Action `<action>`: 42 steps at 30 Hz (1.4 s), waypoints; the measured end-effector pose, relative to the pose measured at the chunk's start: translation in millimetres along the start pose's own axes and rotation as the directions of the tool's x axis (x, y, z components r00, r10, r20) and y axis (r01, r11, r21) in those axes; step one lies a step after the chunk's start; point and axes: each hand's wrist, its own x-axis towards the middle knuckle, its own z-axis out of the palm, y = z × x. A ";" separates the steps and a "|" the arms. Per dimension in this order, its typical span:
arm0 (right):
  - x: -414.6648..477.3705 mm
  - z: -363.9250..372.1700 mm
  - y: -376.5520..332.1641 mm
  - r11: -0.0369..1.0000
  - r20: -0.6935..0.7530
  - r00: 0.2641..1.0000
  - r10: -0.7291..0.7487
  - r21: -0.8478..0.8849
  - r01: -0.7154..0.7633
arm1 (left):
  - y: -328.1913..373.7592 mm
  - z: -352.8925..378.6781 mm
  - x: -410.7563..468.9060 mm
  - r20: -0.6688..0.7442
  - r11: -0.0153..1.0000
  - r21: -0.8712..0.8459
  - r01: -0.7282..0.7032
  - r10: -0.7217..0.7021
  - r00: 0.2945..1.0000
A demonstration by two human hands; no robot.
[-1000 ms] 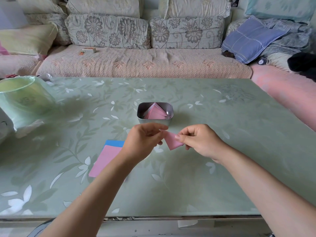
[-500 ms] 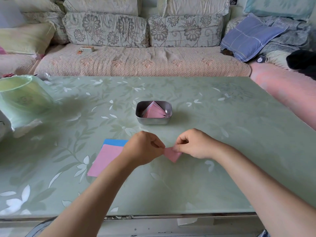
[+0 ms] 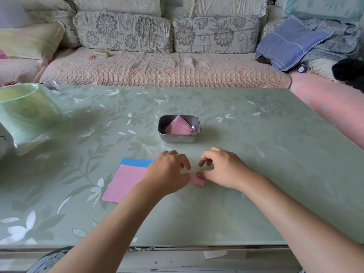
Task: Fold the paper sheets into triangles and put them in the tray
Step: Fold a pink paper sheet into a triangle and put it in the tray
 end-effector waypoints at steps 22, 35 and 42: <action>-3.8 4.8 19.9 0.973 0.019 0.997 0.071 0.220 -0.074 | 6.4 4.9 -27.7 0.082 0.906 0.013 -0.424 0.421 0.903; 4.3 0.9 27.6 0.937 -0.001 0.980 0.199 0.293 -0.190 | 11.7 11.4 -23.8 0.128 0.925 0.113 -0.364 0.350 0.928; 5.7 2.5 25.6 0.944 -0.050 0.973 0.223 0.262 -0.203 | 20.6 15.4 -14.9 0.136 0.933 0.154 -0.325 0.306 0.942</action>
